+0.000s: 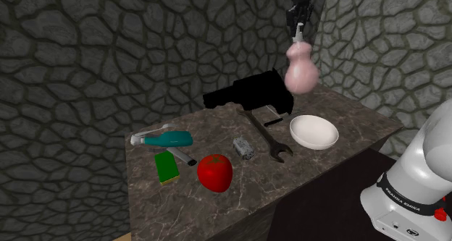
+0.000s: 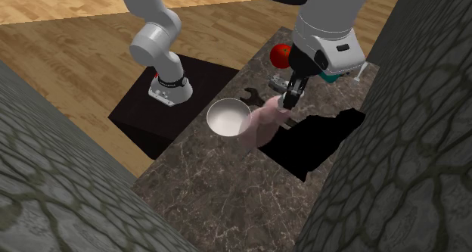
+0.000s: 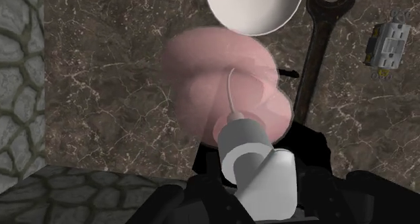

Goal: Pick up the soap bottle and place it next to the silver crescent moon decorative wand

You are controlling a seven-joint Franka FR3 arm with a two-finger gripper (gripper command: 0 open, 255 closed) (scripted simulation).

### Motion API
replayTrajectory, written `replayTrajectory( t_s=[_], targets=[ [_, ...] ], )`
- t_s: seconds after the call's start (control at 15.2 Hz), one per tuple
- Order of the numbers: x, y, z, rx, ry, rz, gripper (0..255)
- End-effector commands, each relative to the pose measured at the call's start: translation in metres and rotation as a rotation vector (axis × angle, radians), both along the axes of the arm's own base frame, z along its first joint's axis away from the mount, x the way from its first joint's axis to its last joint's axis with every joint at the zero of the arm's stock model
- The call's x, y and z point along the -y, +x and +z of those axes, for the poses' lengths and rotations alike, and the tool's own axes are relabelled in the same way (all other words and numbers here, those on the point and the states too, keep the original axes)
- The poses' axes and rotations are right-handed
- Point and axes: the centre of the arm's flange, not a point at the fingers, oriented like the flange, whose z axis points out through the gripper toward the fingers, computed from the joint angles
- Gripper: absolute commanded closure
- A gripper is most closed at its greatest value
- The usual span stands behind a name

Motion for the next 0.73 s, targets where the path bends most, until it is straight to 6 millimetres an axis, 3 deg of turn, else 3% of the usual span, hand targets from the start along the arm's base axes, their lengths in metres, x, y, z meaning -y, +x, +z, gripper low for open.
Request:
replayTrajectory(
  t_s=[0.0,0.66],
  targets=[
    [-0.028,0.004,-0.005,0.001,0.0,0.0,255],
    [-0.158,0.026,-0.004,0.001,0.0,0.0,255]
  ],
)
